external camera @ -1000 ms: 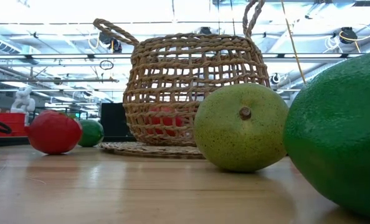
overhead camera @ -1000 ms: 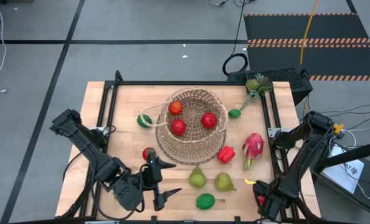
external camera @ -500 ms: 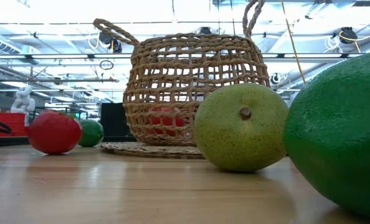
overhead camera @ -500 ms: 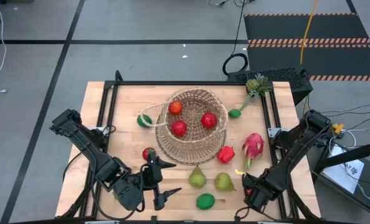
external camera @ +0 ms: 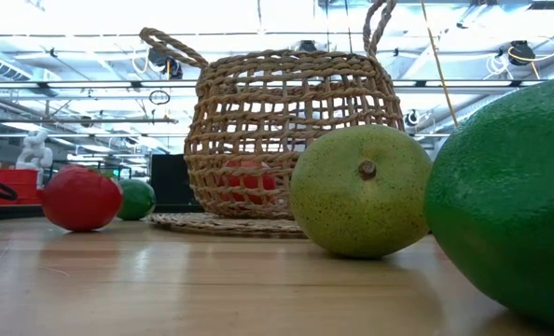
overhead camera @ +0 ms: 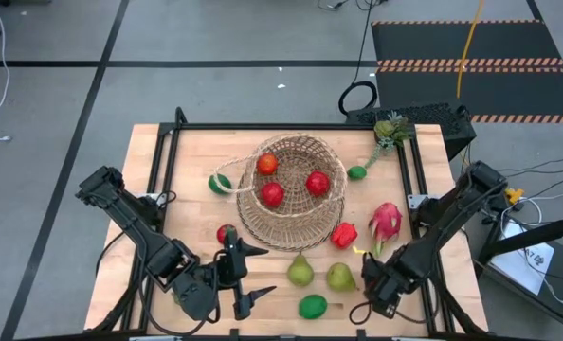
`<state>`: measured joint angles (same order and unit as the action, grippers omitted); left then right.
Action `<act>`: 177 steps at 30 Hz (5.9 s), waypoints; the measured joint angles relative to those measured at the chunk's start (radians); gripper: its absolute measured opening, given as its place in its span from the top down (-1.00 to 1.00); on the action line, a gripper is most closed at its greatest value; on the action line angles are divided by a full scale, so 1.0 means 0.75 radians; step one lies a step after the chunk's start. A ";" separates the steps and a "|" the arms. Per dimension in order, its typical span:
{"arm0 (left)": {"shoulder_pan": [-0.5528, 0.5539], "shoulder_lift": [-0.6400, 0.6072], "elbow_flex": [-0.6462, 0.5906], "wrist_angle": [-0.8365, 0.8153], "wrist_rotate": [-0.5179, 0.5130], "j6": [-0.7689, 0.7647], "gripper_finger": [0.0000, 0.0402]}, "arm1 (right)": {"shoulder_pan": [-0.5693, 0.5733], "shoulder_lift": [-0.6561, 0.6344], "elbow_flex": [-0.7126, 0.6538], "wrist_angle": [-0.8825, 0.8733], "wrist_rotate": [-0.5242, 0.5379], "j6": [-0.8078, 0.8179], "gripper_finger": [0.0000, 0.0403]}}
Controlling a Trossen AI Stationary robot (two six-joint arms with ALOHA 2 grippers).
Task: Build produce basket
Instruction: Put the red apple into the basket
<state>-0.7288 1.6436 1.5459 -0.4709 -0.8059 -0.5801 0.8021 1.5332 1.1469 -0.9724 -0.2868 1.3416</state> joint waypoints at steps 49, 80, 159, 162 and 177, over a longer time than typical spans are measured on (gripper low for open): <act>0.000 0.001 -0.001 -0.001 0.001 0.000 -0.99 | 0.099 -0.099 -0.271 0.337 0.310 -0.447 -0.87; 0.000 0.001 -0.001 -0.007 0.001 0.003 -0.99 | 0.093 -0.099 -0.271 0.294 0.238 -0.365 -0.47; 0.046 0.025 0.000 0.012 0.025 0.095 -0.99 | -0.120 0.009 -0.588 2.689 1.089 -2.236 -0.49; 0.070 0.025 0.000 0.006 0.026 0.118 -0.99 | -0.158 0.009 -0.588 2.686 1.044 -2.342 -0.49; 0.042 -0.037 0.001 -0.099 -0.060 0.102 -0.99 | -0.184 0.009 -0.588 2.686 1.038 -3.367 -0.49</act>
<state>-0.6973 1.6158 1.5463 -0.5450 -0.8508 -0.5035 0.6642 1.5402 0.7059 1.0422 0.4917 -1.1840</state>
